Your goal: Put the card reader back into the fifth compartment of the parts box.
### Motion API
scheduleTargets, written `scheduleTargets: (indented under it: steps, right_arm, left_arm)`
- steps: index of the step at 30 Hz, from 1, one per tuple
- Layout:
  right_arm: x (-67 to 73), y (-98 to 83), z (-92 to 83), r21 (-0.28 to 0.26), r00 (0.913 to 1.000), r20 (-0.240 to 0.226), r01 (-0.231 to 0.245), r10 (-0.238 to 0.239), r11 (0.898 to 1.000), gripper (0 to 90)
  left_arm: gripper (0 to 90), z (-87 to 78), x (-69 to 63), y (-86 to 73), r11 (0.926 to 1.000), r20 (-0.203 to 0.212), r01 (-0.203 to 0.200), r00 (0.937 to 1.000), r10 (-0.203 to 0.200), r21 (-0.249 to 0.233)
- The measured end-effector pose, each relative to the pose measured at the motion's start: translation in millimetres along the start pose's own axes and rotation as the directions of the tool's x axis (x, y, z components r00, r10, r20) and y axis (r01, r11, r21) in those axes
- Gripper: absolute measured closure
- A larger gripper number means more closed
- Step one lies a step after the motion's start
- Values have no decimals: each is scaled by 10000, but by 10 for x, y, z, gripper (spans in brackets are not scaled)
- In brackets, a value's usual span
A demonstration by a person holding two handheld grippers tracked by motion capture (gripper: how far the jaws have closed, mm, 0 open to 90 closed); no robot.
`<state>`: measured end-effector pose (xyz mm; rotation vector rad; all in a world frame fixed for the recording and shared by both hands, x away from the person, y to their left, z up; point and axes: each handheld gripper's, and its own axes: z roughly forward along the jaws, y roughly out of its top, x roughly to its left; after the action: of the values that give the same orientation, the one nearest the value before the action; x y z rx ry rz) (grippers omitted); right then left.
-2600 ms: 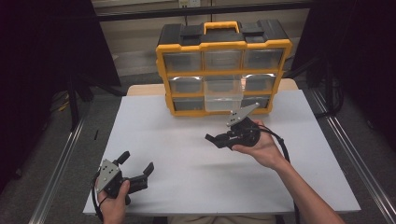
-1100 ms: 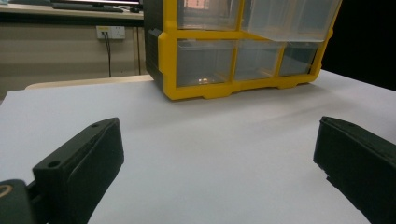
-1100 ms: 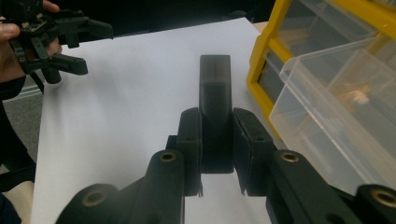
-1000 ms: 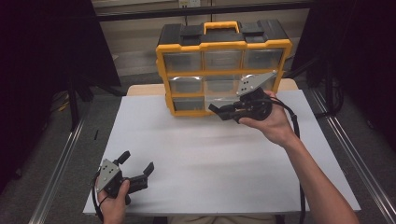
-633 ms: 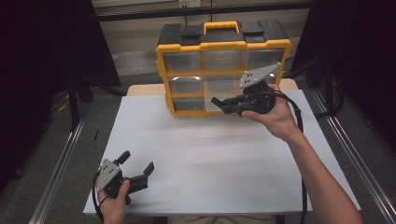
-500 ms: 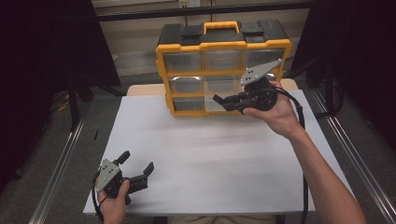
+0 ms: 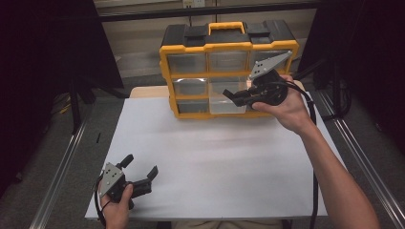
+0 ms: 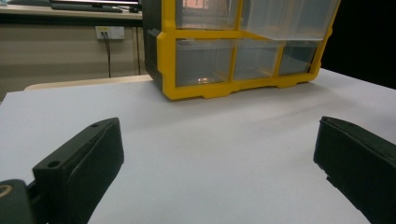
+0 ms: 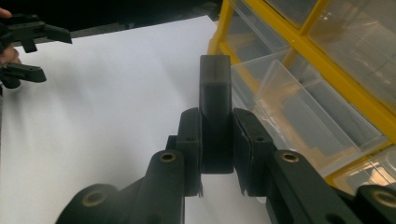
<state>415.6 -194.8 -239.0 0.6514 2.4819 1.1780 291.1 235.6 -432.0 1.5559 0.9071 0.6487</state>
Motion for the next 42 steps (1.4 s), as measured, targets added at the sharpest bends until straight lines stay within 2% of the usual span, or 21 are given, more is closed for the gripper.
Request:
scheduleTargets:
  steps: [11, 17, 27, 34, 42]
  right_arm:
    - [-110, 145, 1, 250, 9997, 252, -45, 38, 9997, 739]
    - [-155, 247, 24, 433, 9995, 319, -17, 3, 9991, 739]
    - [-268, 321, 83, 862, 9990, 433, -173, 136, 9961, 739]
    - [-319, 351, 153, 1364, 9991, 411, -127, 71, 9906, 739]
    - [-386, 406, 226, 1775, 9989, 393, -317, 251, 9836, 738]
  left_arm:
    - [17, -3, -10, 3, 10000, 57, -75, 10000, 74, 39]
    - [17, -12, 9, 6, 10000, -41, -56, 10000, 56, -3]
    - [17, -12, 12, 7, 10000, -55, -27, 10000, 27, -9]
    - [17, 4, 2, 9, 10000, -57, -30, 10000, 30, -15]
    - [17, -4, 11, 5, 10000, -72, 41, 10000, -41, -32]
